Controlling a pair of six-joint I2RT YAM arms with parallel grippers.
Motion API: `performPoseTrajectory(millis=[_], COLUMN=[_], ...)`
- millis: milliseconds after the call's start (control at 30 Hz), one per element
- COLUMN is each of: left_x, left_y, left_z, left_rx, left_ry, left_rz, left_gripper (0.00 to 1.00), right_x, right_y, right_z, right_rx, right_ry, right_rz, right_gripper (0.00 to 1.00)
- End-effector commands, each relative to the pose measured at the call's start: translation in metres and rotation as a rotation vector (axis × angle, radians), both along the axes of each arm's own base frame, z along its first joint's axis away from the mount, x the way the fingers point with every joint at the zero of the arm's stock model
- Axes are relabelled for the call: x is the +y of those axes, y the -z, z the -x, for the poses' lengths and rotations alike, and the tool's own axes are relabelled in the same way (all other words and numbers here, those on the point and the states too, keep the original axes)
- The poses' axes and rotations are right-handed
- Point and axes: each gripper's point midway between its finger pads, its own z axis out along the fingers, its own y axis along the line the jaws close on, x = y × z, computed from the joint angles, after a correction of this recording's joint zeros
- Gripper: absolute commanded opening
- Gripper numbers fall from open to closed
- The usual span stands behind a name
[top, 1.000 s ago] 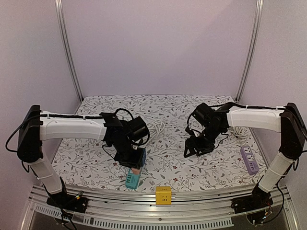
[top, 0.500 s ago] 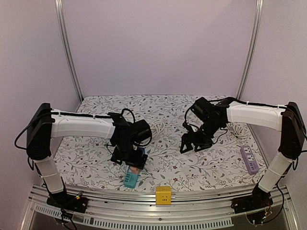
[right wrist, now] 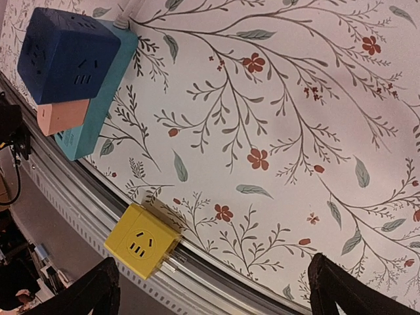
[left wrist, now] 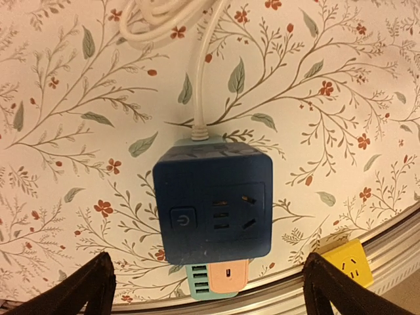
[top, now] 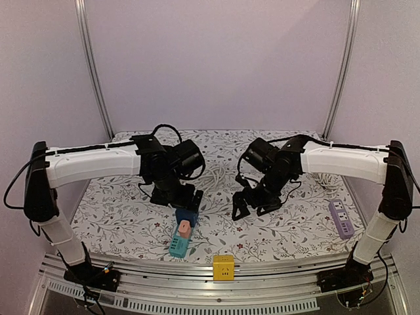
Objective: Insert the plug
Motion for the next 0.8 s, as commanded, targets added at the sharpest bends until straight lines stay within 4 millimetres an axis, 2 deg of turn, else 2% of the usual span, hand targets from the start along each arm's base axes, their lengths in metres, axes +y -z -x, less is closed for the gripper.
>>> performPoseTrajectory(millis=[0, 133, 467, 633, 767], left_x=[0.023, 0.040, 0.084, 0.089, 0.087], left_y=[-0.037, -0.054, -0.098, -0.106, -0.104], left_z=[-0.019, -0.028, -0.042, -0.041, -0.039], left_rx=[-0.118, -0.196, -0.421, -0.465, -0.464], left_ry=[-0.028, -0.042, -0.023, 0.012, 0.026], left_rz=[-0.016, -0.031, -0.113, -0.101, -0.069], left_gripper=[1.00, 1.00, 1.00, 0.99, 1.00], right_x=[0.007, 0.021, 0.071, 0.079, 0.074], right_y=[0.009, 0.017, 0.032, 0.048, 0.056], right_z=[0.014, 0.034, 0.089, 0.126, 0.139], right_rx=[0.027, 0.047, 0.122, 0.179, 0.219], right_ry=[0.019, -0.009, -0.056, -0.086, -0.064], right_rz=[0.089, 0.162, 0.269, 0.391, 0.457], right_gripper=[0.99, 0.99, 0.99, 0.99, 0.99])
